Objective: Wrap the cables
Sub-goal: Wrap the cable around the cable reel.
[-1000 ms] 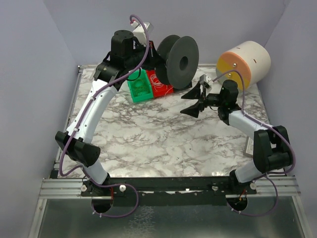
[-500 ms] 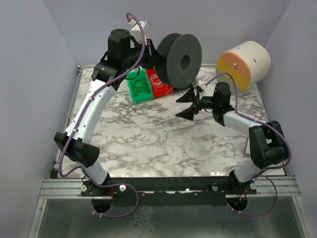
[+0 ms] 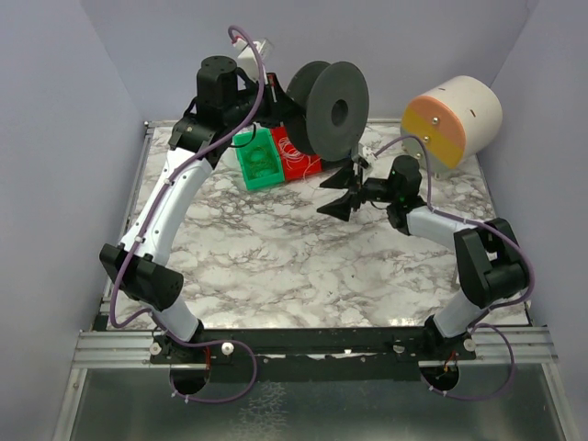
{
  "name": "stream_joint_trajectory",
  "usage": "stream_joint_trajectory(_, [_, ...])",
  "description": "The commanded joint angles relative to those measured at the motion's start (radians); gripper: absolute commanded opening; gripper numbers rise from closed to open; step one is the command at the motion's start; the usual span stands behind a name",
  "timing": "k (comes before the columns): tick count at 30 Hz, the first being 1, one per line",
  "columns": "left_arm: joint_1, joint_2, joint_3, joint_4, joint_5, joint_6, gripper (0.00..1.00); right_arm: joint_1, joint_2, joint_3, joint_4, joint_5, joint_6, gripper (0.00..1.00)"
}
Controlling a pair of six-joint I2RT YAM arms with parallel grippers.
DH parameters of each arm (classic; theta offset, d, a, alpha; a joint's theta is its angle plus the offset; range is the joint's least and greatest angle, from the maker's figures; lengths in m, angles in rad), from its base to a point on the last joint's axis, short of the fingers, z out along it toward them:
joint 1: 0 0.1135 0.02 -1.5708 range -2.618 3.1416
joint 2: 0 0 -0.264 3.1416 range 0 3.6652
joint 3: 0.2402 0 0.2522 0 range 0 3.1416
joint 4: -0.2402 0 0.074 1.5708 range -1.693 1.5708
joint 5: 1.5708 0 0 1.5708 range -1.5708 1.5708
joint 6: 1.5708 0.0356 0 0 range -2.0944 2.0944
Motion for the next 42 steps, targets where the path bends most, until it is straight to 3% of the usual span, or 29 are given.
stream_joint_trajectory(1, [-0.009,-0.062,-0.006,0.108,0.141,-0.084,0.00,0.022,0.034,-0.006,0.008,0.039,0.022,0.85])
stream_joint_trajectory(13, [-0.009,-0.070,-0.038,0.135,0.178,-0.096,0.00,0.058,0.056,0.004,-0.076,0.204,-0.059,0.85])
stream_joint_trajectory(21, [-0.009,-0.054,0.042,0.075,0.097,-0.046,0.00,0.058,-0.014,-0.014,-0.189,0.260,-0.338,0.86])
stream_joint_trajectory(29, [-0.009,-0.040,-0.016,0.116,0.168,-0.081,0.00,0.060,-0.079,0.065,-0.407,0.325,-0.630,0.88])
stream_joint_trajectory(42, [0.049,-0.094,-0.108,0.240,0.203,-0.204,0.00,0.083,-0.136,-0.058,-0.299,0.309,-0.715,0.88])
